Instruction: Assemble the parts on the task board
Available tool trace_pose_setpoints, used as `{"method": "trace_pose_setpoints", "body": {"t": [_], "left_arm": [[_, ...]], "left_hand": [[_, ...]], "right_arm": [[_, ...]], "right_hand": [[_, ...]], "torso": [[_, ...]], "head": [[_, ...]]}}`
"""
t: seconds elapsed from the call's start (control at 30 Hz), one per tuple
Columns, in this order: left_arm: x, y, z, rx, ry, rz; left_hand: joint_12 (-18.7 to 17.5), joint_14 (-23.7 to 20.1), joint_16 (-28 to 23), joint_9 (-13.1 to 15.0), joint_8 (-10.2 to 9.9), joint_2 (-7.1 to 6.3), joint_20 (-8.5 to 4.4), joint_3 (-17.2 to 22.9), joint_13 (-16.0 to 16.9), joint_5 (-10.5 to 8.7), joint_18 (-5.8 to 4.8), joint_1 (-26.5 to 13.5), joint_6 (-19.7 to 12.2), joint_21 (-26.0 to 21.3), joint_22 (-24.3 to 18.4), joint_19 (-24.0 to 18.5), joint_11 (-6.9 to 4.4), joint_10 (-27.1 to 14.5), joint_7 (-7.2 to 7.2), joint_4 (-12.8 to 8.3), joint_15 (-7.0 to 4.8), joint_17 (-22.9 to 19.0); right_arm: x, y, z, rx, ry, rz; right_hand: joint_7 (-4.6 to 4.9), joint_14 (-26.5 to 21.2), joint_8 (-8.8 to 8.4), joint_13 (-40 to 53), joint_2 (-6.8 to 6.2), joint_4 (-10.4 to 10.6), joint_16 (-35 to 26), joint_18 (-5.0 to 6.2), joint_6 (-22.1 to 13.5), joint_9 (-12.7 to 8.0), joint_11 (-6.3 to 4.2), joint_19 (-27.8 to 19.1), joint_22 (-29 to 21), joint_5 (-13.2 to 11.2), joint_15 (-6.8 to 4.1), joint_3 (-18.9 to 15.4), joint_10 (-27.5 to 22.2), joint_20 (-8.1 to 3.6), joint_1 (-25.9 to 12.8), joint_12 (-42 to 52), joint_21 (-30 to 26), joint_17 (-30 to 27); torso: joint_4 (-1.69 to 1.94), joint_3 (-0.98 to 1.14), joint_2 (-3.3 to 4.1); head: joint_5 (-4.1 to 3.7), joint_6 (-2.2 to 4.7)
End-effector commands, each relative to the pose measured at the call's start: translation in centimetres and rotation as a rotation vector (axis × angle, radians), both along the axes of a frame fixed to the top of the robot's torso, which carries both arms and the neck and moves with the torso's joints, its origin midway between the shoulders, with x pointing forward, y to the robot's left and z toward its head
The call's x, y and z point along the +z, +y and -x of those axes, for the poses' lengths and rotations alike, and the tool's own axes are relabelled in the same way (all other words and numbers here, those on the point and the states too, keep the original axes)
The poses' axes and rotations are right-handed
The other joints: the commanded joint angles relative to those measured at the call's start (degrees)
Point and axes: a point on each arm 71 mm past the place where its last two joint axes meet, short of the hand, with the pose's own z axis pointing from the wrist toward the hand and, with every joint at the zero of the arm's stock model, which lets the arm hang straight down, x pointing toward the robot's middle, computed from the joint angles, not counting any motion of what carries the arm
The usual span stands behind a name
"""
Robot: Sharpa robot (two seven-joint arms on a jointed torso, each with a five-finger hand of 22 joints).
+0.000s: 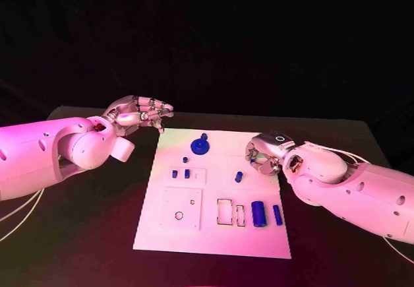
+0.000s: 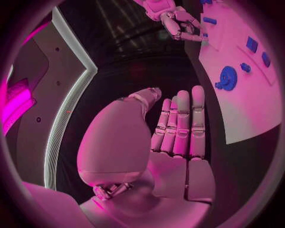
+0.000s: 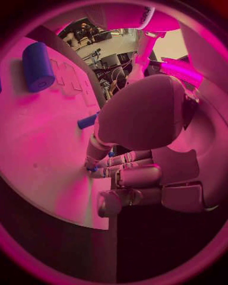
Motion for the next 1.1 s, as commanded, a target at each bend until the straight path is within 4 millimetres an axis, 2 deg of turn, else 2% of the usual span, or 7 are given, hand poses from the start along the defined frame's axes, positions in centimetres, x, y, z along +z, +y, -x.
{"method": "trace_pose_setpoints", "body": {"t": [0.03,0.17,0.43,0.6,0.7,0.87,1.1], "left_arm": [[0.1,-0.3,0.1,-0.011,-0.003,-0.003],[0.1,-0.8,0.2,-0.022,0.001,0.0],[0.1,-1.2,0.2,-0.023,0.003,0.002],[0.0,-1.4,0.1,-0.029,0.006,0.004],[0.0,-1.5,0.1,-0.035,0.014,0.003],[-0.1,-1.4,0.2,-0.035,0.02,0.001],[-0.1,-1.3,0.1,-0.029,0.019,0.002]], "left_hand": [[-0.2,0.3,0.2,-0.1,-0.3,-0.04,-0.07,-0.1,-0.1,-0.06,0.8,0.6,-0.3,0.3,0.1,0.3,0.14,-0.2,0.07,-0.1,0.09,0.1],[-0.3,0.3,0.2,-0.1,-0.4,0.04,-0.06,-0.1,-0.1,-0.04,0.79,0.6,-0.4,0.4,0.2,0.3,0.2,-0.2,0.15,0.0,0.13,0.1],[-0.4,0.3,0.2,-0.2,-0.4,0.03,-0.05,-0.1,-0.1,-0.04,0.78,0.6,-0.5,0.5,0.2,0.4,0.24,-0.3,0.2,0.0,0.16,0.1],[-0.4,0.3,0.2,-0.2,-0.5,0.02,-0.04,-0.1,-0.1,-0.05,0.77,0.6,-0.6,0.5,0.2,0.4,0.28,-0.4,0.24,0.1,0.18,0.2],[-0.5,0.3,0.2,-0.2,-0.5,-0.03,-0.02,-0.2,-0.2,-0.06,0.75,0.5,-0.6,0.5,0.3,0.3,0.33,-0.5,0.28,0.1,0.23,0.2],[-0.6,0.2,0.2,-0.4,-0.9,-0.14,0.04,-0.3,-0.2,-0.04,0.73,0.5,-1.2,0.6,0.4,0.3,0.49,-0.8,0.52,0.2,0.33,0.2],[-0.7,0.2,0.2,-0.4,-0.9,-0.14,0.06,-0.3,-0.2,-0.04,0.72,0.5,-1.3,0.6,0.4,0.3,0.51,-0.8,0.57,0.2,0.36,0.2]], "right_arm": [[-0.9,-0.6,0.3,-0.02,-0.004,0.033],[-0.7,-0.4,0.5,-0.013,-0.022,0.006],[-0.1,-0.5,0.6,-0.006,-0.04,-0.031],[0.6,-0.6,0.6,-0.004,-0.044,-0.061],[1.2,-1.0,0.5,-0.017,-0.025,-0.094],[2.5,-1.7,0.7,-0.033,-0.006,-0.143],[4.0,-1.6,1.7,-0.009,0.002,-0.217]], "right_hand": [[-0.06,2.9,0.25,1.0,1.15,-2.1,0.3,-1.2,0.3,0.2,-1.8,-0.1,1.3,-1.9,-0.5,2.0,2.4,-0.29,1.0,0.3,1.0,0.1],[-0.05,2.9,0.34,1.1,1.36,-2.7,0.5,-1.29,0.4,0.4,-1.82,-0.3,2.4,-3.8,-0.53,2.9,2.7,-0.22,0.8,0.2,1.9,0.2],[-0.07,2.9,0.47,1.2,1.33,-2.9,0.6,-1.38,0.7,0.6,-1.87,-0.2,3.0,-4.6,-0.56,3.1,2.9,-0.18,0.4,0.2,2.4,0.2],[-0.07,2.9,0.48,1.2,1.31,-2.9,0.6,-1.39,0.7,0.6,-1.88,-0.2,3.1,-4.7,-0.56,3.1,3.0,-0.17,0.4,0.2,2.5,0.2],[-0.07,2.8,0.48,1.2,1.31,-2.9,0.5,-1.37,0.7,0.6,-1.87,-0.2,3.1,-4.7,-0.55,3.1,3.0,-0.18,0.3,0.2,2.5,0.0],[-0.07,2.8,0.47,1.2,1.31,-2.9,0.5,-1.36,0.7,0.6,-1.87,-0.3,3.1,-4.7,-0.55,3.1,2.9,-0.18,0.3,0.2,2.4,0.0],[-0.06,2.8,0.45,1.2,1.3,-3.0,0.6,-1.39,0.7,0.6,-1.87,-0.2,3.2,-4.6,-0.57,3.1,2.9,-0.16,0.3,0.1,2.5,0.0]], "torso": [[-0.01,-0.03,0.04],[0.03,-0.1,0.0],[0.0,-0.07,-0.14],[-0.12,-0.06,-0.07],[0.0,-0.06,-0.05],[-0.08,-0.09,-0.03],[-0.12,-0.04,-0.06]], "head": [[-0.04,0.03],[-0.09,0.01],[0.08,0.05],[0.25,-0.03],[0.06,0.04],[0.21,0.01],[0.44,0.09]]}}
